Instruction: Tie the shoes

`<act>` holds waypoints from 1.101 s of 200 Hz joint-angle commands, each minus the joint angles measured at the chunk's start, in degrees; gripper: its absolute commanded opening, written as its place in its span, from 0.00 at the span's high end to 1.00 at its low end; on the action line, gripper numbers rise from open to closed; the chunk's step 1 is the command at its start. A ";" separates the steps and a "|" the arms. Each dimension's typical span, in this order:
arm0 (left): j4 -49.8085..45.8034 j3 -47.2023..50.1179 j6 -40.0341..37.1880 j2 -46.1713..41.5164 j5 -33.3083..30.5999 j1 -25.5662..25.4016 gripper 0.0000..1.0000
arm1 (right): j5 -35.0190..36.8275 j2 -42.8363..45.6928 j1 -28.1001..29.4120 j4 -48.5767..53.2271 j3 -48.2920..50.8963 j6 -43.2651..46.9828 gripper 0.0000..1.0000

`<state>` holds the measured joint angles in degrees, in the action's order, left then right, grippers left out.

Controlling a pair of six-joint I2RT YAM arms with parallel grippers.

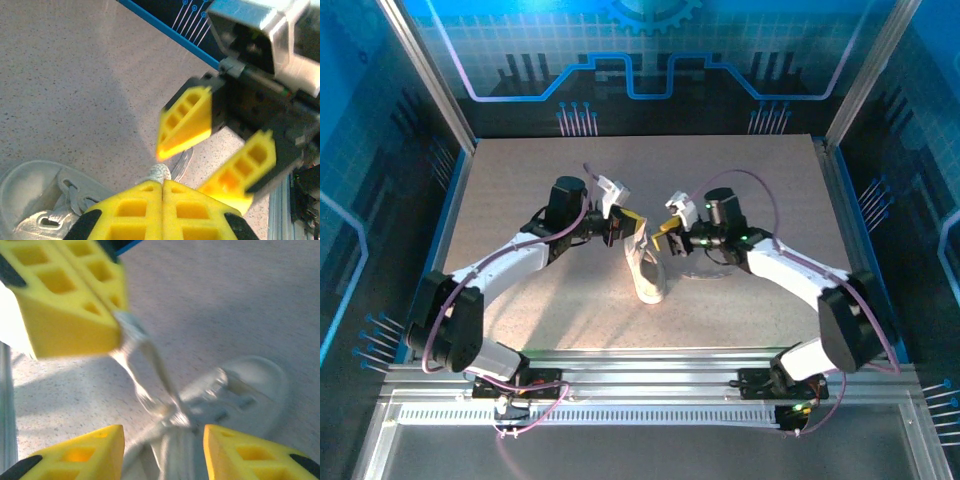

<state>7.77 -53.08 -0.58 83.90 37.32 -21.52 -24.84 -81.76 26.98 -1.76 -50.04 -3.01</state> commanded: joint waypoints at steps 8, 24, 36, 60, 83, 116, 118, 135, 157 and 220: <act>-0.84 0.19 -2.72 -0.67 0.63 0.34 1.00 | 12.35 2.30 -2.21 21.34 -1.33 -2.25 0.54; 0.52 0.56 -2.20 -0.17 0.77 0.34 1.00 | 16.11 -0.29 -2.29 30.25 -4.59 -4.75 0.52; 2.02 0.99 -1.56 0.02 0.82 0.37 1.00 | 17.27 -2.79 -2.24 34.28 -5.73 -7.31 0.49; 4.46 1.38 -0.29 -0.13 0.99 0.33 1.00 | 19.81 -7.34 -2.08 37.95 -6.43 -11.90 0.47; 4.58 1.30 -0.21 -0.56 1.17 0.30 1.00 | 21.15 -10.73 -1.63 38.48 -6.77 -14.19 0.47; 3.92 1.60 -0.33 -0.67 1.79 0.25 1.00 | 23.35 -15.83 -0.59 39.21 -9.10 -14.05 0.46; 3.92 1.69 -0.31 -0.67 1.79 0.25 1.00 | 23.57 -16.18 -0.43 39.38 -9.35 -13.98 0.45; 4.51 2.29 0.11 -0.67 1.80 0.25 1.00 | 26.02 -19.36 0.57 42.01 -11.90 -13.00 0.44; 3.31 1.54 0.56 -0.23 1.86 0.33 1.00 | 29.06 -22.36 2.70 45.30 -13.74 -12.47 0.43; 3.51 4.01 -0.23 -2.20 0.99 0.03 1.00 | 37.10 -26.10 5.57 50.40 -14.27 -9.81 0.86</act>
<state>9.54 -50.94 -0.34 83.64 37.32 -21.54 7.03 -105.21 33.34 42.87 -65.67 -14.52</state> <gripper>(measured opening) 0.046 0.277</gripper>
